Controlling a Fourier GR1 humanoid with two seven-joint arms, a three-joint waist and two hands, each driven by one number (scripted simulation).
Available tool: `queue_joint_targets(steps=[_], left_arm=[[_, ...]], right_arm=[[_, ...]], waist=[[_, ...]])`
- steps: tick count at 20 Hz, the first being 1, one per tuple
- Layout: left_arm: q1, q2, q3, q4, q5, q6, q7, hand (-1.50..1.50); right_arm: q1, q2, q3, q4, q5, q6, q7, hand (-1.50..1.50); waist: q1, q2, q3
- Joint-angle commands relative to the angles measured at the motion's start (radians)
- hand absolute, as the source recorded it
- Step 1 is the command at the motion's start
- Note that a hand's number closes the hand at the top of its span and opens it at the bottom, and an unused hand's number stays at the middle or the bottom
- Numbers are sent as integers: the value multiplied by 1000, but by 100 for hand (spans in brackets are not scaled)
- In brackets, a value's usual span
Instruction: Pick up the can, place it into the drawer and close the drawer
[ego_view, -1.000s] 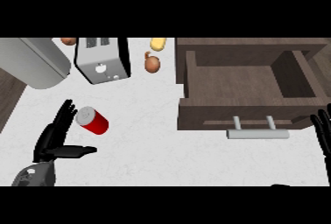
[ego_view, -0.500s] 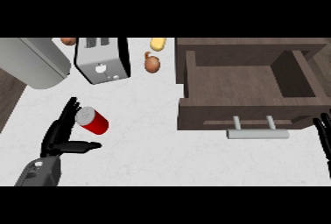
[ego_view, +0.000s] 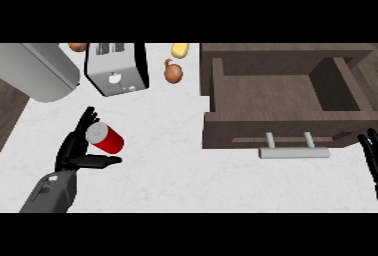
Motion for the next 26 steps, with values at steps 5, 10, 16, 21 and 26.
queue_joint_targets(steps=[5,10,16,21,26], left_arm=[[-101,-27,-5,169,-22,30,-96,-150],[-67,-18,-38,-9,4,-8,28,-150],[-90,-77,-46,87,-10,27,-59,150],[-154,-78,-38,36,37,-43,59,150],[-90,-70,-8,-50,82,-2,62,150]], right_arm=[[36,16,31,-20,-6,12,-11,-150],[1,16,8,-33,-7,-10,32,-150],[22,15,33,-40,-11,-24,11,-150],[105,12,-42,-52,-76,68,-32,-150],[53,16,3,-44,-10,1,-13,-150]], waist=[[-8,2,-1],[4,-2,0],[2,-1,0],[0,-3,1],[7,-3,1]])
